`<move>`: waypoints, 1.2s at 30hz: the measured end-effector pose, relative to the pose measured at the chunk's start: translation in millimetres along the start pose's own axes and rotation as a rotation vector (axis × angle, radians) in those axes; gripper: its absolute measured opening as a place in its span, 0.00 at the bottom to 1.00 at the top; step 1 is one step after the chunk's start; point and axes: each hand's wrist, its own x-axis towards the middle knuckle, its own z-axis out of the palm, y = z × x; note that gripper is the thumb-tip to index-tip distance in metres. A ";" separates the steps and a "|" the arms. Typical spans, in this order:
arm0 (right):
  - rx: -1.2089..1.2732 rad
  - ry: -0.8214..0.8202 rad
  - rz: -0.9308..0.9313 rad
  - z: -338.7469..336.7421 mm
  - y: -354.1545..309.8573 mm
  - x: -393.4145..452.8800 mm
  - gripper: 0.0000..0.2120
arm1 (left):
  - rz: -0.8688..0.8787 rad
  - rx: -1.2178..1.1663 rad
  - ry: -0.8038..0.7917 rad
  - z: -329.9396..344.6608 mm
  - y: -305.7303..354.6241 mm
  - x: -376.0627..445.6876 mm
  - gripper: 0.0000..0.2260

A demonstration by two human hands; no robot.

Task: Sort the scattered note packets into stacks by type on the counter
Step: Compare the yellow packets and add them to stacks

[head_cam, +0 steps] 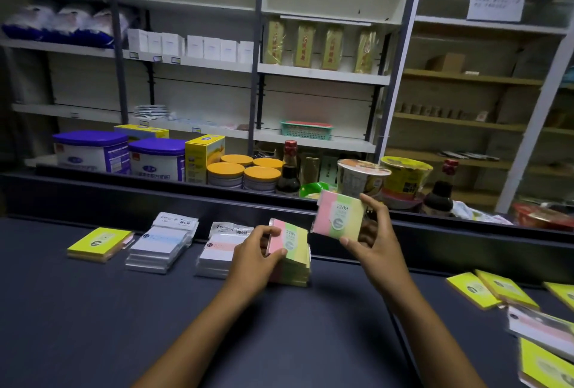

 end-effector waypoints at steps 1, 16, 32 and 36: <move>0.007 -0.003 -0.002 1.2 2.5 3.2 0.38 | 0.010 0.039 -0.008 1.0 -1.3 1.8 0.14; -0.002 -0.098 -0.014 13.9 11.8 16.8 0.39 | 0.150 0.667 -0.100 5.3 -13.1 8.0 0.14; 0.092 -0.104 0.063 34.2 30.6 13.0 0.14 | 0.310 0.930 0.069 -33.8 -10.1 25.6 0.16; 0.036 -0.141 0.073 46.3 29.7 9.4 0.12 | 0.302 0.910 0.083 -34.6 -13.0 26.5 0.16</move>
